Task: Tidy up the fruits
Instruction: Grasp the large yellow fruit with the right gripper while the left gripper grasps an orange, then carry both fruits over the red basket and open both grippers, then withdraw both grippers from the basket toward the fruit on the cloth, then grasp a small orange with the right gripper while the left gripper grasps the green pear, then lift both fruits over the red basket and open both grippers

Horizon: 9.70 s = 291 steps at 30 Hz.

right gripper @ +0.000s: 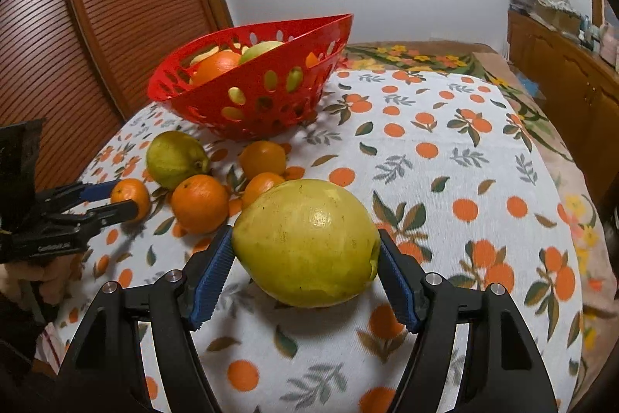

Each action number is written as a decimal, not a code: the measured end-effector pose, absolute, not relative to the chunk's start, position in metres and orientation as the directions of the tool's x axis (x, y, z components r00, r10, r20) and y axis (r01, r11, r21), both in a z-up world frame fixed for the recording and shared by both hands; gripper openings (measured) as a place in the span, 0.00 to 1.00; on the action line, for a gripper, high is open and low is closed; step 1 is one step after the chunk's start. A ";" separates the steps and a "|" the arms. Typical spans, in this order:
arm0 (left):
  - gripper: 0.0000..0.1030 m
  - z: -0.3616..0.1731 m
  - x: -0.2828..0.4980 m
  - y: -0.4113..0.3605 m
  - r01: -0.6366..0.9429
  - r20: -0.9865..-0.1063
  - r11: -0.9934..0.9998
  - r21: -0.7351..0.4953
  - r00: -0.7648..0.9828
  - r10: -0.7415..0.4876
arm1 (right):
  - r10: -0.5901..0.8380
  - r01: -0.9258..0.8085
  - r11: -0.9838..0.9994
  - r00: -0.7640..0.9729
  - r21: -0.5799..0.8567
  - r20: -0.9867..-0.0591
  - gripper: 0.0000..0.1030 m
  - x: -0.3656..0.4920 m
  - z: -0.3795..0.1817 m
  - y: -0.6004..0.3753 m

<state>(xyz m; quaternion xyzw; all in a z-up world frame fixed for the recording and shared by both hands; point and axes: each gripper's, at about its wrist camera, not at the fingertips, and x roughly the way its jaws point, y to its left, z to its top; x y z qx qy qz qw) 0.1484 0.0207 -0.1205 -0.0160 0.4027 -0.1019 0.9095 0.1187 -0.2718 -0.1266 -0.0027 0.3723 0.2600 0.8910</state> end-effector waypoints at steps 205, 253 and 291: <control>0.65 -0.085 0.188 -0.012 0.202 -0.674 0.972 -0.122 0.702 -0.231 | 0.454 -0.502 0.851 0.558 0.154 -0.695 0.41 0.157 -0.120 -0.230; 0.69 -0.117 0.218 -0.023 0.194 -0.751 0.970 -0.149 0.616 -0.239 | 0.498 -0.495 0.840 0.538 0.223 -0.680 0.30 0.121 -0.131 -0.261; 0.64 -0.050 0.169 -0.002 0.218 -0.618 0.957 -0.189 0.731 -0.289 | 0.499 -0.549 0.826 0.602 0.131 -0.623 0.30 0.123 -0.087 -0.246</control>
